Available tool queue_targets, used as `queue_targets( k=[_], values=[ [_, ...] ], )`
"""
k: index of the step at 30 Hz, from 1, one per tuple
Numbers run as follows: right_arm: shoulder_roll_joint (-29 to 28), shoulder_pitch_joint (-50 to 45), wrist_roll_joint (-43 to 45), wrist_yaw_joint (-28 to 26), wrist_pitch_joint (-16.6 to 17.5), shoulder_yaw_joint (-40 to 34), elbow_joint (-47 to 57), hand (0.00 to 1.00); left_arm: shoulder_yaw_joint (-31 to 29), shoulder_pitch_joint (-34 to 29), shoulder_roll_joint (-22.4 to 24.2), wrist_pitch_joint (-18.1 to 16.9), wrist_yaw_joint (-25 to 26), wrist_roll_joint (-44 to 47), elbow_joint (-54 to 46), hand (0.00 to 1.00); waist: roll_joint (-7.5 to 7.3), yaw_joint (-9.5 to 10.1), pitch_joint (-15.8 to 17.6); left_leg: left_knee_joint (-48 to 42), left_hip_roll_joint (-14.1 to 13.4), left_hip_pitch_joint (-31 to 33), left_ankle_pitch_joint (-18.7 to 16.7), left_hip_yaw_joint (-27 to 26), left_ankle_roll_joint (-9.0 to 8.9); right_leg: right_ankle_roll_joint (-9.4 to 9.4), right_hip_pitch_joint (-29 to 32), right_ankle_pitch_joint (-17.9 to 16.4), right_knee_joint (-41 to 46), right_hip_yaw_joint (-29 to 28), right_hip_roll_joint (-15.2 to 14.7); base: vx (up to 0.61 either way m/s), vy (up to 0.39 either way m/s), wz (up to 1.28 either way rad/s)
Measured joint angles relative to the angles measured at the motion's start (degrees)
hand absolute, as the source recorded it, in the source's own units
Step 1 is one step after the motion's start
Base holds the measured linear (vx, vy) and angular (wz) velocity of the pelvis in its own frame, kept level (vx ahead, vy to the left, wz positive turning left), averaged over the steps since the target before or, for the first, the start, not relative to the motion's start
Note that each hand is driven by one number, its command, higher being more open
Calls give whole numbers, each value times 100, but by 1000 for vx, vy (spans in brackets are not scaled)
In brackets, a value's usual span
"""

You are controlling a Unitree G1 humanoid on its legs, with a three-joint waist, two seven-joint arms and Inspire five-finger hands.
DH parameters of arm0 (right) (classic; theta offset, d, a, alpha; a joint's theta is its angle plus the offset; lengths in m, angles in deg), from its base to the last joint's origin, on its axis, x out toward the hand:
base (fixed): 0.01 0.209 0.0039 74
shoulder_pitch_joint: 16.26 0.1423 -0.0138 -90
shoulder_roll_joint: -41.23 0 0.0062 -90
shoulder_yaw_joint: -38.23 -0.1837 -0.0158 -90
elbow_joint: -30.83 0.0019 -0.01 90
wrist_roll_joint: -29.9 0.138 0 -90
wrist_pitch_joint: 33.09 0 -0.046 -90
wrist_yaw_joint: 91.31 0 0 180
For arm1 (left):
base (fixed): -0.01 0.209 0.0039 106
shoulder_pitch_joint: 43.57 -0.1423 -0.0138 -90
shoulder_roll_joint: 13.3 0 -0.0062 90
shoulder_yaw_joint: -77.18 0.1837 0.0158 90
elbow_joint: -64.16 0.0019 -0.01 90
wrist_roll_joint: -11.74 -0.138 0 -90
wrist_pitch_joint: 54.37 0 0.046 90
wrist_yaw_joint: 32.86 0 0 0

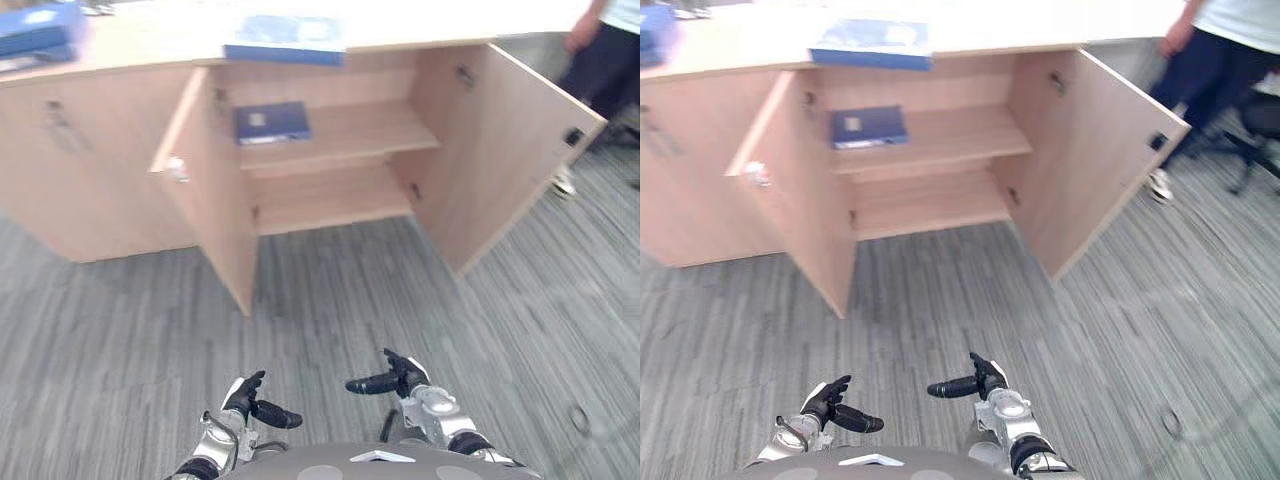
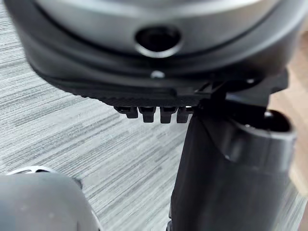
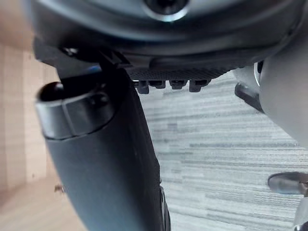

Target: Walk over to the cabinet, pick up the folder, carry it to the office cabinet, place the folder inside the office cabinet, then close the office cabinet door

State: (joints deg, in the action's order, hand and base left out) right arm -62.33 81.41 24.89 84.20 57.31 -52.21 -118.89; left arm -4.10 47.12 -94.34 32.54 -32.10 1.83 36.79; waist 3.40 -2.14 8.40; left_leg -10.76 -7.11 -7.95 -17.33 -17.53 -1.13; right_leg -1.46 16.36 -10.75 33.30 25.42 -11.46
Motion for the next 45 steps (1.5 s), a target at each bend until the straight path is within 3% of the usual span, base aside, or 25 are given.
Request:
queue_targets(
  k=[2,4,5,6,7,9,13,15,17,18,19,20,22,24,25,26,27,29,30,31,32,34,37,40,45],
  values=[
    [-6,46,197,7,2,-2,49,100,6,8,32,11,-24,2,-11,100,32,-3,52,301,-225,-240,-15,-156,-61,105,244,102,-458,118,377,-230,-183,-55],
    [-110,95,487,11,38,-94,168,100,0,112,36,13,-59,4,-14,100,-268,-35,257,633,-196,-758,-74,-183,-271,310,564,729,-1514,119,388,-350,-134,-3],
    [-148,118,563,14,38,-136,180,100,-2,118,42,12,-65,5,-16,100,-376,-63,297,672,-145,-899,-73,-177,-366,355,637,861,-1713,112,322,-108,-194,32],
    [-157,98,613,20,35,-213,181,100,0,118,66,26,-74,-2,6,100,-423,-141,333,760,-156,-1153,-97,-106,-551,99,615,1710,-1715,27,260,149,-253,23],
    [-113,140,643,50,26,-444,156,100,4,166,188,26,-82,-45,34,100,-300,-90,377,762,-285,-1222,39,79,-424,-263,657,1450,-1355,48,357,302,-269,18],
    [-123,192,806,64,36,-890,157,100,75,219,285,-16,-161,-156,57,100,-169,-120,430,560,-398,-1198,363,420,-439,-437,714,953,-815,77,347,395,-268,-1],
    [24,73,841,140,-5,-1164,90,100,112,339,445,-42,-149,-156,103,100,189,-144,307,-138,-884,-872,1044,1041,-721,-470,313,474,-915,424,657,409,-237,26],
    [95,23,836,173,-38,-1245,-27,100,113,348,445,-44,-126,-151,92,100,214,-119,302,-521,-1014,-774,1471,1393,-834,-450,-64,331,-1146,561,800,272,-177,33],
    [114,-118,836,220,-90,-1239,-40,100,115,328,449,-38,-98,-142,91,100,245,-111,217,-1062,-1103,-565,1939,1648,-1075,-417,-382,187,-1397,618,940,223,-142,20],
    [119,-190,838,236,-113,-1215,-45,100,110,287,449,-35,-93,-135,91,100,267,-104,168,-1550,-1149,-341,2406,1748,-1257,-398,-623,96,-1616,614,1059,222,-132,10],
    [140,-237,831,249,-119,-1113,-47,100,110,208,442,-31,-90,-89,70,100,253,-72,163,-2321,-1164,-7,2811,1879,-1305,-379,-943,79,-1915,592,1144,218,-101,7],
    [153,-256,824,253,-121,-1053,-82,100,109,181,442,-22,-88,-50,12,100,246,-57,169,-2929,-1191,243,2706,1880,-1319,-367,-1108,87,-2062,582,1187,238,-46,1],
    [222,-271,819,304,-153,-938,-334,100,93,82,427,29,-51,127,-421,100,153,103,225,-4656,-1164,1105,1624,1528,-1002,-273,-1885,157,-2553,567,1282,154,73,0],
    [258,-225,810,371,-178,-777,-373,100,127,-54,441,23,28,130,-945,100,64,277,282,-4932,-1007,1713,915,1165,-638,-254,-2308,169,-2772,457,1249,-109,146,-15],
    [252,-137,791,378,-177,-775,-364,100,185,-79,441,9,38,126,-1286,100,38,406,299,-4690,-861,2113,573,970,-540,-240,-2436,176,-2774,362,1170,-203,150,-33],
    [244,-90,787,380,-177,-774,-352,100,208,-123,440,-10,32,124,-1399,100,2,452,326,-4443,-756,2275,476,904,-475,-237,-2511,175,-2772,320,1112,-34,191,-49],
    [228,2,763,379,-177,-769,-321,100,238,-139,438,-60,-1,90,-1653,100,-63,553,371,-3585,-461,2572,348,792,-329,-142,-2735,141,-2758,209,917,-51,175,-41],
    [241,-4,758,371,-163,-675,-173,100,246,-241,448,-64,-38,82,-1841,100,-133,592,404,-2071,-201,2632,668,764,-215,164,-2975,-10,-2766,91,744,-204,161,-39],
    [333,-25,750,364,-120,-548,-59,100,267,-372,471,-74,-75,66,-1949,100,75,594,309,-851,-165,2632,1955,807,-12,514,-3147,-223,-2849,-46,839,-131,183,-27],
    [294,6,748,379,-101,-505,-58,100,274,-358,473,-66,-91,33,-1886,100,41,596,346,-851,-103,2543,2012,772,157,619,-3261,-260,-2866,-134,759,86,199,-8],
    [264,39,727,336,-99,-344,-21,100,232,-325,428,-23,-100,-2,-1848,100,-125,586,314,-478,105,2380,2122,661,209,545,-3183,-195,-2962,-361,625,306,119,5],
    [173,152,608,271,-96,-236,-7,100,205,-308,264,-26,-108,-13,-1856,100,-259,671,373,-460,237,2384,2025,588,257,594,-3151,43,-3120,-605,591,263,50,2],
    [20,217,541,199,-79,-97,-3,100,150,-351,134,35,-112,-11,-1829,100,-258,695,377,-491,224,2094,1851,413,315,787,-3323,510,-3142,-907,478,204,95,-17],
    [-15,129,518,179,-34,2,-24,100,148,-322,61,31,-97,-26,-1667,100,-304,717,290,-555,262,1949,1520,71,312,873,-3333,583,-3148,-1157,262,119,105,-51],
    [33,-273,283,158,-113,-191,-496,100,157,-163,88,2,-78,-23,-1185,100,-376,687,158,-32,633,1585,1496,-112,431,1034,-3154,683,-2748,-1166,-108,94,105,-16]
  ],
)
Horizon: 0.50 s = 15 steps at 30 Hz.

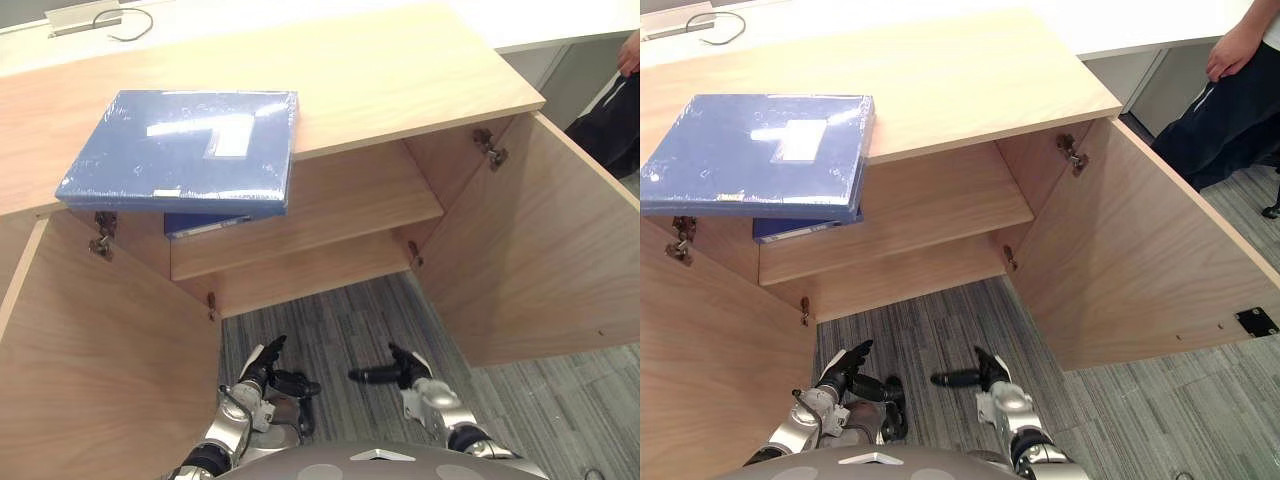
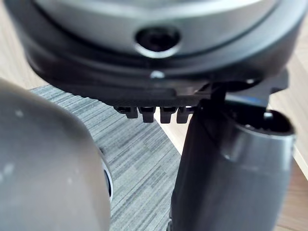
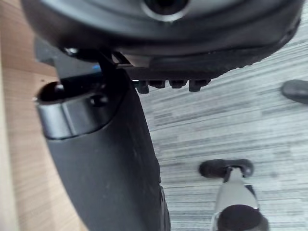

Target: Walk over to the cabinet, pick up the folder, carry it to the office cabinet, place the folder inside the office cabinet, then close the office cabinet door

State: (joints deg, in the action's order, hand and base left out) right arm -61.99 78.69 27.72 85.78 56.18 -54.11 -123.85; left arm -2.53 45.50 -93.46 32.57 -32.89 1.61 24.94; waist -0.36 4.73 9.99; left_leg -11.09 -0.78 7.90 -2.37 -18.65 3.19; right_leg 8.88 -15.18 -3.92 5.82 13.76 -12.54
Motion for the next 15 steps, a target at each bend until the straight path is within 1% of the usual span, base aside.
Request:
queue_targets(
  k=[1,2,3,4,5,6,7,8,9,10,11,12,13,14,15],
  values=[
    [44,-189,-140,-1,-62,-162,-69,100,-1,-20,51,-7,18,1,93,100,73,-2,-59,318,81,-252,11,9,23,1,238,1,670,-10,-78,46,102,-3],
    [119,-206,-214,-25,-109,-221,-77,100,-3,-49,68,-16,29,-1,107,100,96,1,-97,464,144,-355,16,10,30,4,432,4,1097,-9,-157,26,121,5],
    [172,-230,-221,-12,-89,-399,-19,100,20,-72,59,-54,43,-3,146,100,89,-40,-113,679,258,-578,26,69,60,-53,782,66,2068,1,-360,-9,144,33],
    [188,-294,-205,16,-53,-606,9,100,81,-65,40,-60,50,-5,235,100,43,-112,-133,839,397,-782,-1,244,101,-194,1154,386,3040,-24,-573,-7,143,55],
    [195,-313,-203,29,-18,-654,38,100,91,-61,29,-62,58,-3,290,100,30,-173,-144,885,431,-877,-17,337,121,-280,1318,467,3493,-74,-647,-26,127,82],
    [176,-318,-205,53,14,-732,138,100,84,-40,-16,-58,82,1,388,100,43,-227,-130,905,458,-1029,-62,488,148,-465,1624,227,4265,-187,-705,-37,67,79],
    [163,-340,-206,64,20,-754,209,100,83,18,-60,-55,107,0,496,100,18,-242,-117,933,449,-1246,-42,613,183,-424,1783,-130,4635,-79,-720,-56,34,71],
    [156,-348,-205,65,22,-757,205,100,82,43,-66,-54,112,-5,556,100,16,-234,-117,929,431,-1329,-51,667,164,-401,1831,-314,4663,-2,-719,-96,-20,57],
    [148,-349,-204,65,32,-765,202,100,69,67,-109,-55,124,-4,640,100,17,-239,-117,928,381,-1479,-73,763,128,-328,1867,-587,4426,177,-687,1,-31,49],
    [129,-329,-203,67,47,-766,202,100,62,70,-161,-59,137,-2,683,100,34,-249,-115,918,303,-1558,-104,848,77,-329,1900,-711,3860,234,-544,73,-63,53],
    [121,-284,-202,67,51,-767,198,100,50,91,-185,-59,150,-2,727,100,55,-267,-102,892,218,-1576,-153,952,-3,-338,1956,-762,3292,270,-410,151,-72,41],
    [116,-245,-203,67,50,-766,193,100,25,96,-191,-49,152,1,744,100,68,-271,-93,874,162,-1576,-176,1004,-40,-337,1975,-760,2880,278,-314,135,-131,41],
    [96,-191,-201,68,35,-763,143,100,-12,97,-199,-52,156,-1,756,100,79,-275,-86,793,49,-1525,-254,1117,-167,-256,1956,-683,1932,253,-116,73,-143,40],
    [56,-191,-202,65,22,-751,119,100,-10,107,-226,-57,151,-1,765,100,35,-267,-87,743,17,-1505,-307,1207,-252,-162,1872,-491,1159,183,15,-19,-198,49],
    [-23,-191,-200,66,28,-721,38,100,-4,118,-304,-70,138,-3,766,100,-165,-259,-92,725,109,-1502,-365,1319,-338,-118,1861,182,581,17,14,-75,-192,44]
  ],
)
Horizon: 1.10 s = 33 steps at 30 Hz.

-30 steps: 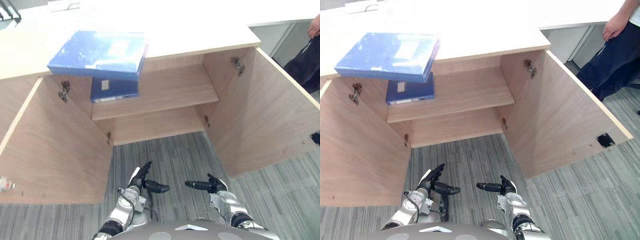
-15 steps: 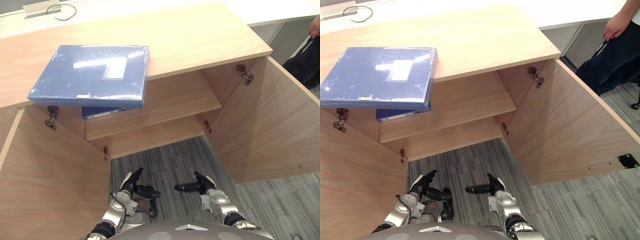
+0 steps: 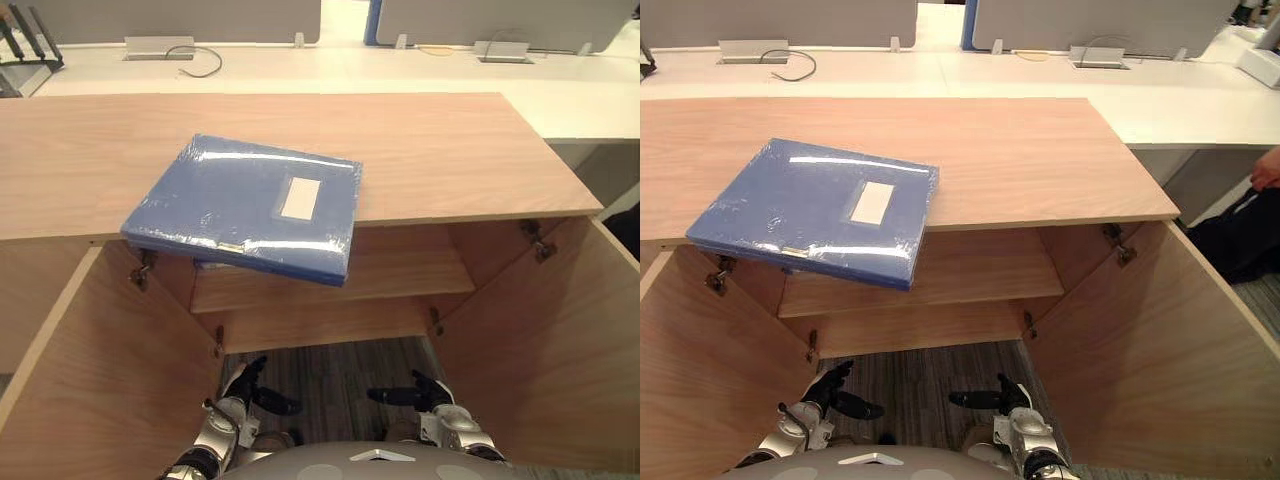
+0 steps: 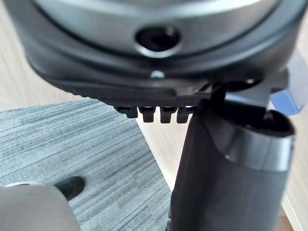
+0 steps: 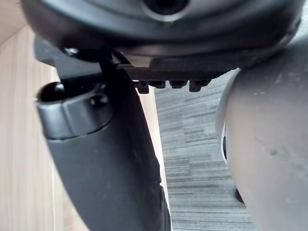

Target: Walk over to the cabinet, pick up the folder, carry it to the office cabinet, place the folder inside the office cabinet, then close the office cabinet door

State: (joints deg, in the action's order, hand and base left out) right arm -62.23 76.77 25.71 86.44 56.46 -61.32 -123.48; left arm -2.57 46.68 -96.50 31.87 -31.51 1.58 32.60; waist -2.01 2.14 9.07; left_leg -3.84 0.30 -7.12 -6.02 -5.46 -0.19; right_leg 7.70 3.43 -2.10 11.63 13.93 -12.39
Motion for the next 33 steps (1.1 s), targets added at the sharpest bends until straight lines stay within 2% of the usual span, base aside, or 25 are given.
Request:
queue_targets(
  k=[1,2,4,5,6,8,11,15,22,26,33],
  values=[
    [-53,-10,0,-4,2,31,-26,100,4,15,-55,-10,4,-3,1,100,-166,-8,-25,2,96,-6,-24,71,-27,-6,1,389,-109,-62,-62,-13,-278,51],
    [-43,10,-4,-13,2,112,-73,100,-41,58,-9,24,73,1,114,100,-156,-12,-48,-15,40,-7,-130,232,-98,-74,-76,234,-129,62,-30,119,-298,52],
    [50,-24,-1,-22,-36,107,-137,100,-44,22,196,-8,76,-2,181,100,49,-47,-172,17,-245,148,-124,451,-198,-160,-275,261,-673,339,267,159,-254,48],
    [64,-21,-3,-17,-33,106,-134,100,-39,27,241,-8,66,-1,201,100,94,-58,-195,15,-308,195,-125,509,-219,-178,-311,273,-782,413,344,158,-197,45],
    [114,-48,-1,-24,-36,111,-131,100,-36,30,322,-7,43,-1,226,100,165,-68,-229,24,-447,261,-128,621,-314,-249,-418,320,-992,569,510,142,-164,37],
    [112,-73,1,-26,-41,111,-136,100,-25,36,343,-8,43,-2,234,100,207,-66,-249,42,-552,248,-165,703,-392,-284,-552,316,-1135,692,655,152,-141,29],
    [115,-117,3,-20,-41,113,-134,100,18,50,356,-10,38,-1,235,100,151,-59,-239,106,-701,141,-228,771,-501,-326,-762,301,-1325,818,824,178,-86,15],
    [105,-213,13,-22,-30,125,-120,100,70,51,368,-19,1,-16,287,100,64,-92,-289,72,-613,61,-258,757,-538,-332,-960,302,-1488,914,732,129,35,6],
    [85,-243,11,-22,-28,127,-121,100,65,41,340,-21,104,11,273,100,59,-92,-299,-242,-275,98,-301,945,-495,-249,-1246,353,-1480,1222,389,75,88,23],
    [55,-250,12,-13,-27,117,-121,100,45,-1,276,-22,125,128,139,100,33,-83,-323,-412,-184,286,-335,1199,-439,-224,-1265,369,-1463,1471,317,34,45,35],
    [20,-225,20,28,-14,104,-120,100,-386,-309,244,-38,250,294,-259,100,26,-36,-345,-551,-122,403,-334,1681,-439,-213,-1476,359,-1458,2015,318,17,-4,35]
  ],
)
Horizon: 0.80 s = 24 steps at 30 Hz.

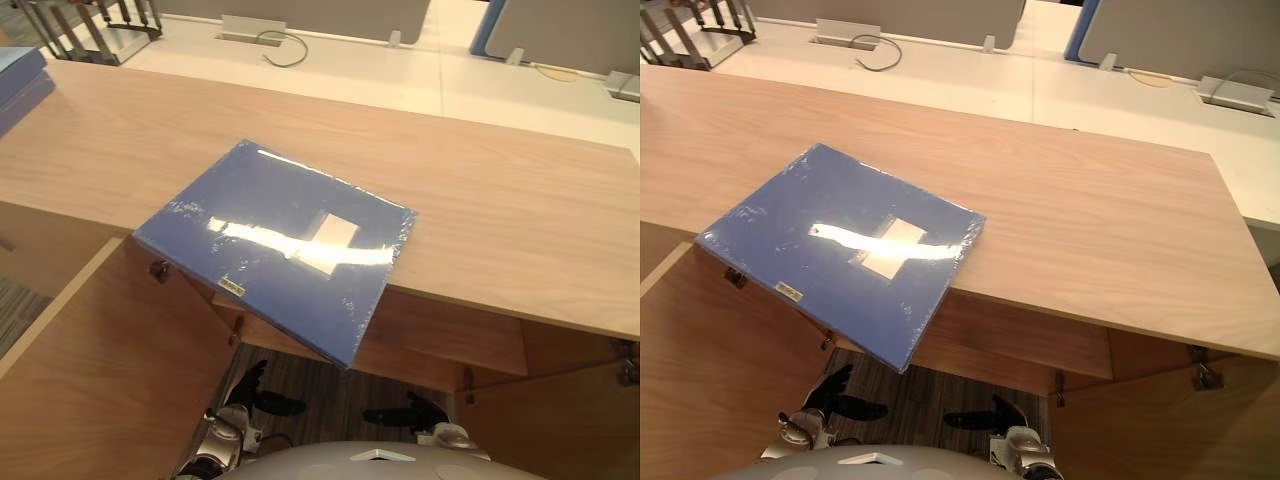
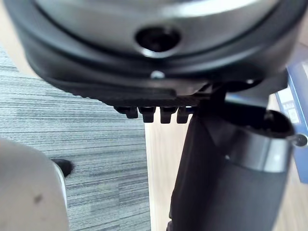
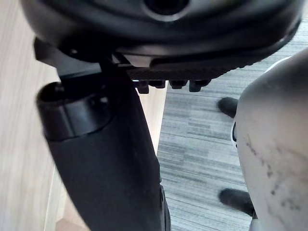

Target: Walk over to the cabinet, pick up the folder, carry it to the office cabinet, place the folder inside the office cabinet, then close the office cabinet door

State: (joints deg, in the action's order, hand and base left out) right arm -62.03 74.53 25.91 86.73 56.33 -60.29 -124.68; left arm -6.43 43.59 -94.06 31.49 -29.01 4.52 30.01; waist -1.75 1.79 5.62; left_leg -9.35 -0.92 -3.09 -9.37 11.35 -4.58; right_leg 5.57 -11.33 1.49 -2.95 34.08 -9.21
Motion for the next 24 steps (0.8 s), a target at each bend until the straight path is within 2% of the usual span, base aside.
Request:
queue_targets(
  k=[5,7,10,14,15,19,22,24],
  values=[
    [-13,-47,106,48,7,-35,-3,100,-303,-227,50,-108,179,18,-310,100,12,168,11,-70,70,65,0,445,0,35,-220,-67,-5,459,17,-4,-19,49],
    [-25,-43,112,104,35,-41,-5,100,-499,-237,112,-136,260,47,-368,100,9,314,27,-87,114,81,3,655,5,44,-321,-112,-6,672,26,-24,-21,52],
    [-27,-26,222,131,95,-28,-5,100,-682,-276,215,-214,388,206,-438,100,22,435,76,-158,181,169,21,899,31,31,-394,-132,-10,904,29,-48,-6,45],
    [-30,20,240,140,107,-17,-5,100,-740,-449,270,-237,486,354,-811,100,11,511,156,-157,251,268,59,1144,86,34,-433,-146,-16,1161,31,-61,18,40],
    [-34,26,239,139,114,8,-7,100,-736,-474,272,-240,490,357,-940,100,-4,605,205,-169,271,254,64,1185,93,34,-483,-146,-19,1199,29,-78,20,27],
    [-40,119,236,153,138,26,-110,100,-619,-975,268,-278,442,209,-2006,100,-57,712,359,-265,374,346,99,1395,138,34,-556,-147,-24,1417,20,-92,24,29],
    [-29,206,231,201,137,84,-192,100,-377,-1304,231,-296,391,103,-2655,100,-37,771,416,-408,444,459,114,1473,143,33,-551,-148,-25,1457,10,-108,19,20],
    [-21,359,214,212,195,249,-336,100,-153,-1770,231,-305,302,-266,-3609,100,-26,786,467,-459,523,606,113,1522,130,121,-519,-271,-16,1480,-18,-131,7,18]
  ],
)
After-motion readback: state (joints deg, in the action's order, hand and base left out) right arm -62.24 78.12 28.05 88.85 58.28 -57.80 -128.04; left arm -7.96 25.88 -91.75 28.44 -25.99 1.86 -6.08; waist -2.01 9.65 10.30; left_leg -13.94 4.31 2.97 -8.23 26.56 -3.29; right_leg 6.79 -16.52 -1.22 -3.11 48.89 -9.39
